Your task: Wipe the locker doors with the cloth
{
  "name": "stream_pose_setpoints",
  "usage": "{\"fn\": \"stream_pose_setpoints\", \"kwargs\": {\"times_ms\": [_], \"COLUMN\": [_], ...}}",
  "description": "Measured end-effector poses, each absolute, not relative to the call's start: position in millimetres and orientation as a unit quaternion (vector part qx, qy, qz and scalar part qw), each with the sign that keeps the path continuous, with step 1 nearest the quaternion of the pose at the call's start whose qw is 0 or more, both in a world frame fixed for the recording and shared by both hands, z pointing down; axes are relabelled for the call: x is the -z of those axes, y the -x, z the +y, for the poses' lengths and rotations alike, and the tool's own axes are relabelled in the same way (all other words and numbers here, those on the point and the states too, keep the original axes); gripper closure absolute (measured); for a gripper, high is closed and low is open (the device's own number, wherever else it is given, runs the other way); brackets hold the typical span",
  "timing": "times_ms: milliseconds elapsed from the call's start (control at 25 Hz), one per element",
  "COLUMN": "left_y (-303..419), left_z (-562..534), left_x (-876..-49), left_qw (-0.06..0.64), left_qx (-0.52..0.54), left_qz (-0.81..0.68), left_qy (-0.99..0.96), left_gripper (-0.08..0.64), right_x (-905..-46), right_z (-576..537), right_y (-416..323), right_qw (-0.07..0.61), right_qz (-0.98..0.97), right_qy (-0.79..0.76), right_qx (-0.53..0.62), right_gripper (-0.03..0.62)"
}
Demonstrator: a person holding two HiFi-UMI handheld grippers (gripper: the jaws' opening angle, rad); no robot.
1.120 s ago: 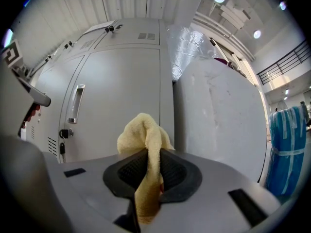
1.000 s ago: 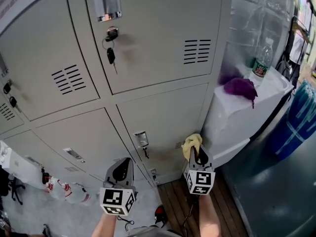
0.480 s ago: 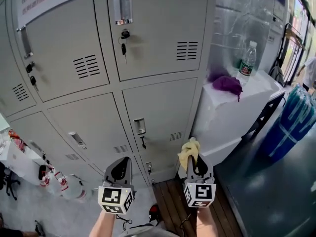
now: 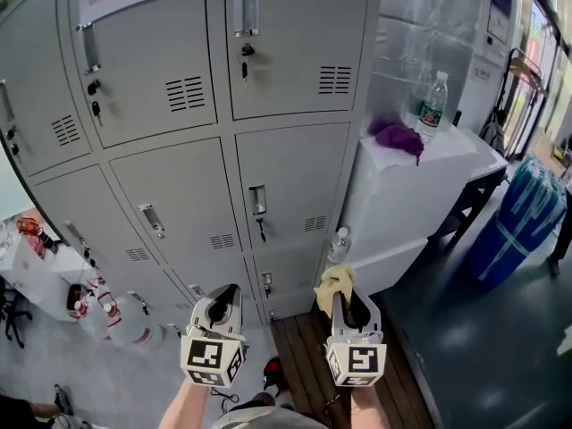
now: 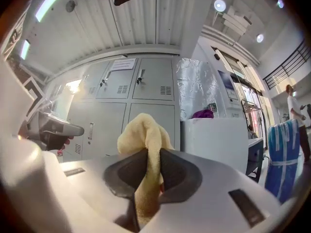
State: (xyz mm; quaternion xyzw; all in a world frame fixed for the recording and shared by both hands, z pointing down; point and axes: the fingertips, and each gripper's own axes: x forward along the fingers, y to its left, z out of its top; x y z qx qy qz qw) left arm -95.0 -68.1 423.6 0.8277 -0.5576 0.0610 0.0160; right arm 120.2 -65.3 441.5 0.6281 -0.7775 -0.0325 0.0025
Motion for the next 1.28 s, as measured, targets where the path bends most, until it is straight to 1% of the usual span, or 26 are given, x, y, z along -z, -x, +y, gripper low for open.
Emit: {"fn": "stream_pose_setpoints", "kwargs": {"times_ms": [640, 1080, 1280], "left_y": [118, 117, 116], "left_z": [46, 68, 70], "left_x": [-449, -442, -441], "left_qw": [0.024, 0.016, 0.016], "left_qx": [-0.065, -0.061, -0.06], "left_qz": [-0.558, -0.555, -0.554], "left_qy": [-0.827, -0.829, -0.83], "left_gripper": [0.537, 0.537, 0.537], "right_x": [-469, -467, -464], "right_z": [56, 78, 80], "right_y": [-79, -78, -74], "right_qw": [0.011, 0.016, 0.008], "right_qz": [-0.791, -0.785, -0.791], "right_qy": [-0.612, -0.619, -0.612], "right_qx": [0.023, 0.019, 0.026], "right_gripper": [0.518, 0.52, 0.52]}}
